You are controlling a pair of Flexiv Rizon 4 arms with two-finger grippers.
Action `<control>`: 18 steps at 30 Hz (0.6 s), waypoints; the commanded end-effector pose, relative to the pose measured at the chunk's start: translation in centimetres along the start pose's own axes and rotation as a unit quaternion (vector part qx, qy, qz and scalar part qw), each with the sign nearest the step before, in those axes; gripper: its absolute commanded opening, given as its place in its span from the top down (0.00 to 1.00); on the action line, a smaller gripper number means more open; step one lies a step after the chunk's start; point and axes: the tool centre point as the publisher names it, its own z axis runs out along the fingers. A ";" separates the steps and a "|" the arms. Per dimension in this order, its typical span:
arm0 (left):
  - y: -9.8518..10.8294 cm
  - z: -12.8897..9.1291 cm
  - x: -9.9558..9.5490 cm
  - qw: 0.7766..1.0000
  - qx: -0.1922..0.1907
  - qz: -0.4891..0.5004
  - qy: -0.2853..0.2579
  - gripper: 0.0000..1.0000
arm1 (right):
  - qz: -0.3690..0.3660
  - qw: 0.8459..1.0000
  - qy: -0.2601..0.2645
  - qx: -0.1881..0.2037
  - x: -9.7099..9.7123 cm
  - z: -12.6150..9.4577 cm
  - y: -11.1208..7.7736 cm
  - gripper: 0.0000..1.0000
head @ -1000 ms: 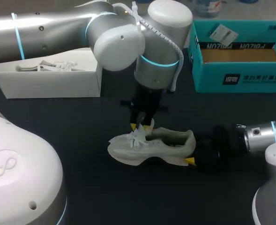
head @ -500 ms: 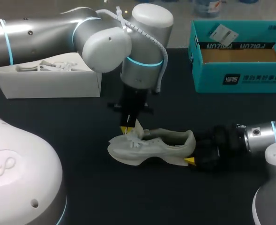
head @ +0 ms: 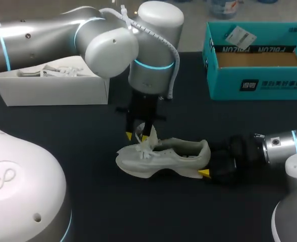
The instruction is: Take the shoe out of the shoebox, open the shoe tongue, remove and reinsert the insole, then place the shoe into the shoebox
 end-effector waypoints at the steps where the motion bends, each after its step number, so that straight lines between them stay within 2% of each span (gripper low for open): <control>1: 1.4 -3.1 -0.6 0.990 0.056 0.125 -0.009 0.00 | 0.000 1.000 0.000 0.003 0.2 0.7 -0.5 1.00; 4: 2.6 -4.5 -0.3 0.954 0.089 0.282 -0.039 0.00 | 0.000 1.000 0.000 0.003 0.2 0.7 -0.5 1.00; 6: 3.7 -5.0 -0.3 0.907 0.116 0.401 -0.063 0.00 | 0.000 1.000 0.000 0.003 0.2 0.7 -0.5 1.00; 7: 4.3 -5.2 -0.4 0.873 0.126 0.465 -0.074 0.00 | 0.000 1.000 0.000 0.003 0.2 0.7 -0.5 1.00; 8: 5.0 -5.2 -0.7 0.831 0.138 0.532 -0.088 0.00 | 0.000 1.000 0.000 0.003 0.2 0.7 -0.5 1.00; 18: 5.0 -5.2 -0.7 0.831 0.138 0.532 -0.088 0.00 | 0.000 1.000 0.000 0.003 0.2 0.7 -0.5 1.00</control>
